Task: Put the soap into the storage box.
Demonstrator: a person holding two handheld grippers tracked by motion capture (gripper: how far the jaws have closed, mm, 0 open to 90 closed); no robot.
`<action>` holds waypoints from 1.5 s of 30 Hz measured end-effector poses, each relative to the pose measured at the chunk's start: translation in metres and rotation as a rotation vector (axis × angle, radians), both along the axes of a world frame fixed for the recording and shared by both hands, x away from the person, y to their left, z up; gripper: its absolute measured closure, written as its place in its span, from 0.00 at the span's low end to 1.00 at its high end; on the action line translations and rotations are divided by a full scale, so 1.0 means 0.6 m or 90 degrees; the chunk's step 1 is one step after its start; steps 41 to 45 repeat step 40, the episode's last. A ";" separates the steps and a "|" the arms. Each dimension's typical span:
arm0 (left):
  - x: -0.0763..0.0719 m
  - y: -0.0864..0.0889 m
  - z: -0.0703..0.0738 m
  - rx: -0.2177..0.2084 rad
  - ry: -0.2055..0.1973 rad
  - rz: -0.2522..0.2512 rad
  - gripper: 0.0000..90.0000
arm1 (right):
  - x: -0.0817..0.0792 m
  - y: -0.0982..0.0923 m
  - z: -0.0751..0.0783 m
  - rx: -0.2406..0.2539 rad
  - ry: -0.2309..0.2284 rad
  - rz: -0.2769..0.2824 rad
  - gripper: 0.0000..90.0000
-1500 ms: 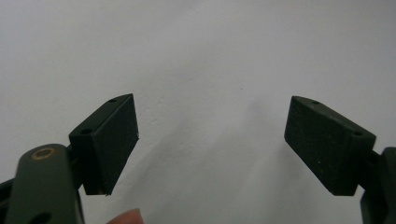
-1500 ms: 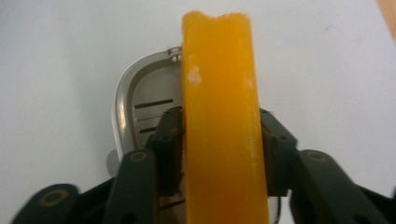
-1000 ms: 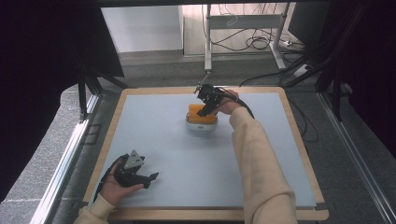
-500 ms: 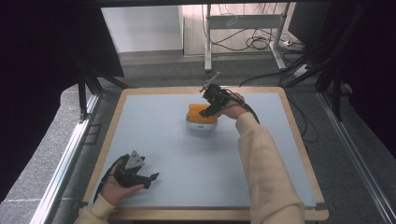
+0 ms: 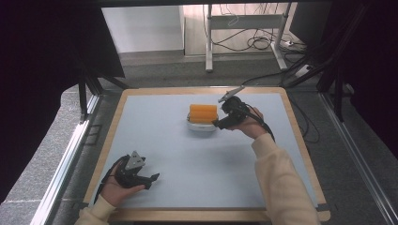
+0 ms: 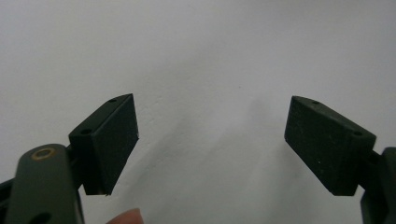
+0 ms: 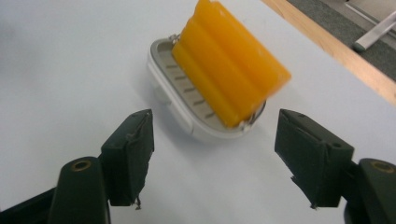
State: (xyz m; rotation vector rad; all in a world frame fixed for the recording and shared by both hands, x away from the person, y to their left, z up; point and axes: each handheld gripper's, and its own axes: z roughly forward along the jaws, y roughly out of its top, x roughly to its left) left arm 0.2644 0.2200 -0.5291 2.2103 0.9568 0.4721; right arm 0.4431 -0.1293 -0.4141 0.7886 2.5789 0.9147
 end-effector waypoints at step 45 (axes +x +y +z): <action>0.004 0.005 0.003 0.001 -0.007 0.017 0.20 | -0.220 -0.136 -0.123 0.064 -0.041 -0.108 0.17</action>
